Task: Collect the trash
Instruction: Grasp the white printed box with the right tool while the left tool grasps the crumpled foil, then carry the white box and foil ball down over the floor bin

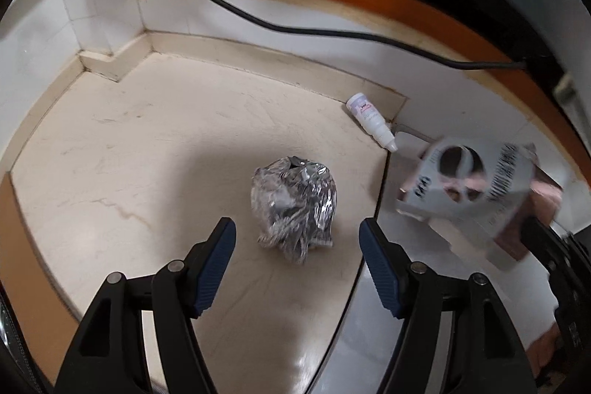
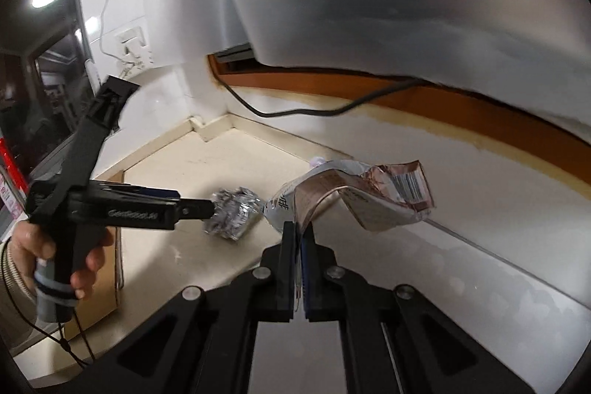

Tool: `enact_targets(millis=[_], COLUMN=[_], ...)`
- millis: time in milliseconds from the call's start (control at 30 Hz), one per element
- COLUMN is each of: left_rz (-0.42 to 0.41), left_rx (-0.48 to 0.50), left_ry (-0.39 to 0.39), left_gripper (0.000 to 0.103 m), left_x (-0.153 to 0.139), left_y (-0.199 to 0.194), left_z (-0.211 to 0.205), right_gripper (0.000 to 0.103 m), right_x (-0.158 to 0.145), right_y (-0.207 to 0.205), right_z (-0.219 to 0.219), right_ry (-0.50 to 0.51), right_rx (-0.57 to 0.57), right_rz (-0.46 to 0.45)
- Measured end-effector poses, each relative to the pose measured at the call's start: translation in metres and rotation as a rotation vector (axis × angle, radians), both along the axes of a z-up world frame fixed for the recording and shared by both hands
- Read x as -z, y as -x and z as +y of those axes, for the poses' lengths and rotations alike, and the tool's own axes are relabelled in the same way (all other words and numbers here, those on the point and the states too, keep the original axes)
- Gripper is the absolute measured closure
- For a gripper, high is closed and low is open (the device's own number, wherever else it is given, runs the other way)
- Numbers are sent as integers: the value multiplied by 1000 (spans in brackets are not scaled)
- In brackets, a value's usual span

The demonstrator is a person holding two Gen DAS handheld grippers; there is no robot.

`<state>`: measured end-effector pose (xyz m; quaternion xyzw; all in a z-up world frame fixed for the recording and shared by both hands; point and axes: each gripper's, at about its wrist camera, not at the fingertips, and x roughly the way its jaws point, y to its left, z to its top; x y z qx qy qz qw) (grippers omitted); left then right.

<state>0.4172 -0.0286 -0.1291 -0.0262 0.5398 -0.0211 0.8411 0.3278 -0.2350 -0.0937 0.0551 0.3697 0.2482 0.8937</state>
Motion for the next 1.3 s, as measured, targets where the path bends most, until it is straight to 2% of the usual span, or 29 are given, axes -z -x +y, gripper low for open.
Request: enact_targets(millis=[100,300,500,633,800,1000,1300], left_rz=[30,36,0,-17,-46,-111,-191], left_rx=[-8,-18,-55,-63,-77,-70,-65], left_ry=[-28,-91,-75,-81,-62,-50,-42], left_gripper=[35,37,39,39,39,39,39], left_x=[16,39,42,37,18,-31,-83], left_y=[-15,-29,-20,1,38,96,217], left_z=[-6,-19,-16,-17,-21,-23,-17], right_gripper=[101,101,101,101,101,101,101], right_x=[6,16,21,22,18,-1,-46], right_y=[-2,-3,-2,1,12,43,133], right_z=[-7,-12,-3,0,3,10,26], right_ry=[8,13,17,13,6,1,4], right_rx=[17,18,-18,-33,-47,-62,-89], right_rz=[17,52,59,57,60,27,-37])
